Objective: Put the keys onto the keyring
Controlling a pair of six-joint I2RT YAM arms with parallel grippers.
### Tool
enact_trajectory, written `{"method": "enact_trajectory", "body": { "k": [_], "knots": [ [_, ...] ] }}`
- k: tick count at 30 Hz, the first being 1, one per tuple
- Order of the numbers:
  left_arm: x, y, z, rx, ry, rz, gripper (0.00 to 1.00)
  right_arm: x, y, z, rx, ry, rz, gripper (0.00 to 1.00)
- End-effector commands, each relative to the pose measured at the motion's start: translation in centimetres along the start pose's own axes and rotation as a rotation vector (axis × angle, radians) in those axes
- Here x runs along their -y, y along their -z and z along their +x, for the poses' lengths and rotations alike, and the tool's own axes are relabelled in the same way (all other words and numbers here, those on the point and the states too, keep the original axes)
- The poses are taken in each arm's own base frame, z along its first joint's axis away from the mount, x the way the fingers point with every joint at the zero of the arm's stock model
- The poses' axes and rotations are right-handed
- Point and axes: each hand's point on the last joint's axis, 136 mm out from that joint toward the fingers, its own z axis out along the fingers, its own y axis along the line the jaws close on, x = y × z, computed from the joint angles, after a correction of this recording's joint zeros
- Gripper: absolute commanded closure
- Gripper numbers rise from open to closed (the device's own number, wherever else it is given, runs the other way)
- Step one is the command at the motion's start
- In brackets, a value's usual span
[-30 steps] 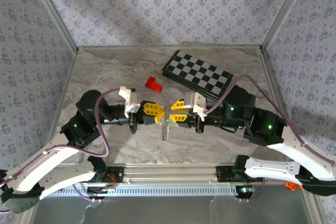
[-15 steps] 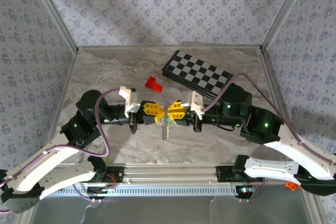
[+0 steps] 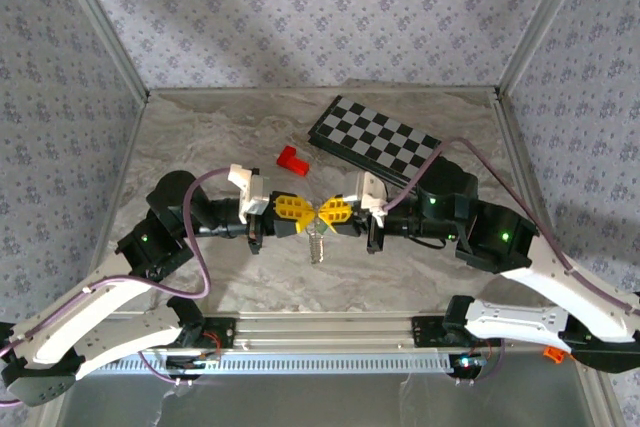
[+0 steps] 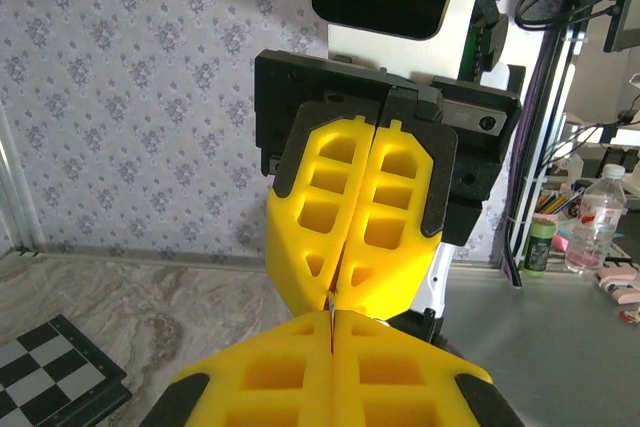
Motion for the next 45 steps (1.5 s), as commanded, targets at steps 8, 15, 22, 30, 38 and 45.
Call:
{"method": "enact_trajectory", "body": {
  "k": [8,15,22,30,38,45],
  "knots": [
    [-1.5,1.0,1.3,-0.176,-0.080,-0.126,0.78,1.0,0.9,0.6,-0.158,0.037,0.037,1.00],
    [-2.1,1.4,2.5,-0.305,-0.108,-0.147,0.75,1.7,1.1,2.3,-0.324,0.058,0.056,1.00],
    [-2.1,0.6,2.3,-0.294,-0.106,-0.117,0.74,1.6,0.8,3.1,-0.423,0.058,0.018,1.00],
    [-2.2,-0.3,2.6,-0.284,-0.091,-0.093,0.74,0.9,0.4,3.0,-0.421,0.046,-0.030,1.00],
    [-2.1,-1.0,2.8,-0.284,-0.087,-0.067,0.75,0.9,0.0,2.9,-0.418,0.034,-0.043,1.00],
    [-2.1,-1.3,3.0,-0.290,-0.084,-0.055,0.87,0.8,-0.1,2.8,-0.411,0.031,-0.051,1.00]
  ]
}}
